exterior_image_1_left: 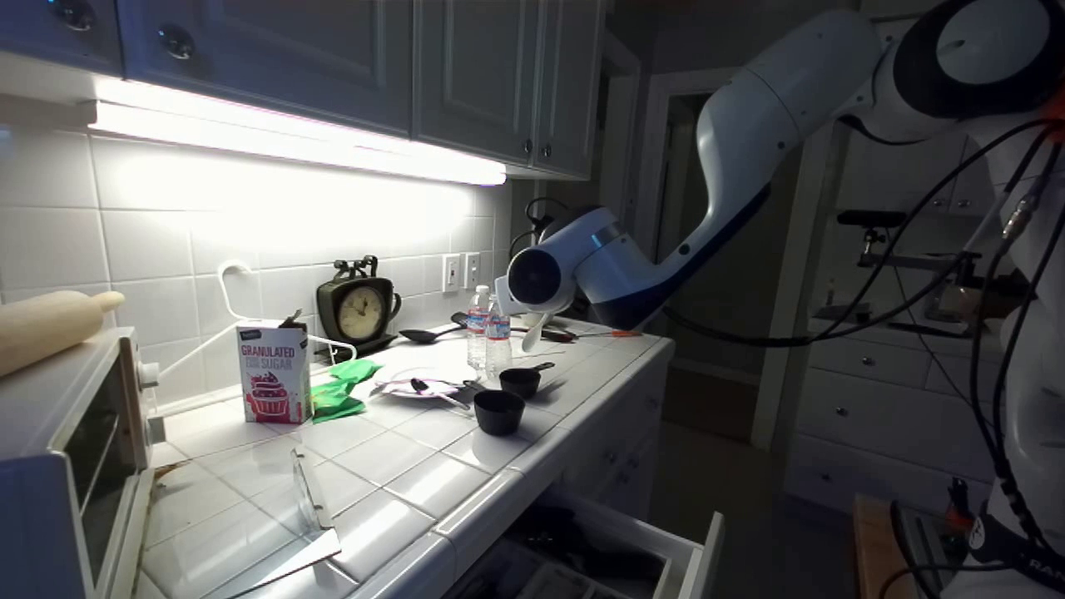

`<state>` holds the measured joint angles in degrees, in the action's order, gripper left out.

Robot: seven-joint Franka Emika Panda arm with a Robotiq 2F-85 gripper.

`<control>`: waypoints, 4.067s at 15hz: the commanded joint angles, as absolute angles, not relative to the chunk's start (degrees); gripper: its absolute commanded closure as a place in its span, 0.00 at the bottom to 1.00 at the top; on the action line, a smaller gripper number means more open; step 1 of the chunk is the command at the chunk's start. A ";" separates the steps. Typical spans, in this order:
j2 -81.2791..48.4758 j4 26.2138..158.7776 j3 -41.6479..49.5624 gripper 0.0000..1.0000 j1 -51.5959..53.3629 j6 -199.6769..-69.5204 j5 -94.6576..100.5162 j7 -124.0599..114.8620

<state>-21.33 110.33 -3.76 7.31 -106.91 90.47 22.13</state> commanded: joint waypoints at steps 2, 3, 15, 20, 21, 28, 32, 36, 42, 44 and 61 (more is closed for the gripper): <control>-19.02 113.32 -4.46 0.96 7.28 -105.74 92.48 20.99; -18.88 113.14 -4.53 0.96 7.13 -105.92 91.98 21.15; -15.48 110.84 -4.36 0.96 1.45 -111.74 72.90 23.87; -14.62 110.48 -3.51 0.96 -1.56 -115.98 60.93 24.64; -14.44 110.50 -3.34 0.96 -2.15 -116.89 58.42 24.91; -14.31 110.82 -1.55 0.96 -4.64 -120.41 45.25 27.05; -14.32 111.25 -0.81 0.96 -5.95 -122.24 39.25 31.34; -14.63 111.95 -0.30 0.96 -7.20 -125.37 34.42 38.38; -15.51 112.33 0.34 0.96 -7.88 -128.10 30.24 50.17; -16.08 112.18 0.50 0.96 -7.85 -127.97 29.16 53.85; -21.81 110.48 0.73 0.96 -7.30 -131.95 26.39 63.32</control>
<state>-20.61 111.37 0.70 -7.39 -130.58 28.87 61.12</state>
